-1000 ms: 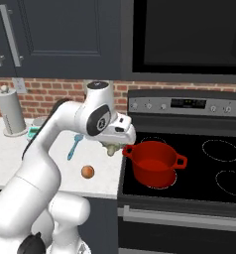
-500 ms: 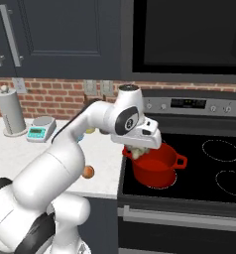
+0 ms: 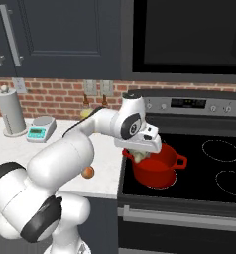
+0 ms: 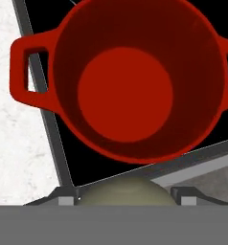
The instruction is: Put the onion and mushroom in the pot. Retrieve the spatula and lightly stir the vegetables in the pot.
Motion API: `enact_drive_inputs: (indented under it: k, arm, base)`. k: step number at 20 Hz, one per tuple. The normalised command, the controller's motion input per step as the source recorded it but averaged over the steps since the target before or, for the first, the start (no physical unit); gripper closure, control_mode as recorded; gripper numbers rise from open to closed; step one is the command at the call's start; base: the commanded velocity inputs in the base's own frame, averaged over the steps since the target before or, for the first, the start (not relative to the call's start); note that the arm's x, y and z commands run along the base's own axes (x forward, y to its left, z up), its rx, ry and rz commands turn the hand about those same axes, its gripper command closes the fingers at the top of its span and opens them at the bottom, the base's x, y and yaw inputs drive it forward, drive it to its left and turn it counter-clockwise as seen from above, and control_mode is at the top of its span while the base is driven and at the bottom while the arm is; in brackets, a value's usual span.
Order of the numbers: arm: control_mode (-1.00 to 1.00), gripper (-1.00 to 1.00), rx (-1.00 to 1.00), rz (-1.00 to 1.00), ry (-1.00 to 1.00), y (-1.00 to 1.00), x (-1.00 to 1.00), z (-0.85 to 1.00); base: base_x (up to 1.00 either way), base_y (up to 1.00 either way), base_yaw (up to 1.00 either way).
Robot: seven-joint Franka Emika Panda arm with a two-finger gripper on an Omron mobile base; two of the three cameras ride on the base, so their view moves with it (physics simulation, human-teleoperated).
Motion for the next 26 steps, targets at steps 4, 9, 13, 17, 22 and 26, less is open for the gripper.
enact_drive_inputs:
  k: [4,9,13,17,22,26]
  arm:
    - [-1.00,1.00,-0.05,0.00,0.04,-0.18,0.37,-0.52]
    - [-1.00,1.00,-0.01,0.00,0.06,-0.42,0.28,-0.34]
    - [-1.00,1.00,0.00,0.00,0.08,-0.34,0.10,-0.12]
    - [-1.00,1.00,0.00,0.00,0.04,0.00,0.00,-0.17]
    - [-1.00,-1.00,0.00,0.00,0.01,0.00,0.00,-0.08]
    - [-1.00,-1.00,0.01,0.00,0.00,0.00,0.00,0.00]
  base:
    - [0.00,0.00,0.00]
    - [0.00,0.00,0.00]
    - [0.00,0.00,0.00]
    - [0.00,0.00,0.00]
    - [0.00,0.00,0.00]
    - [0.00,0.00,0.00]
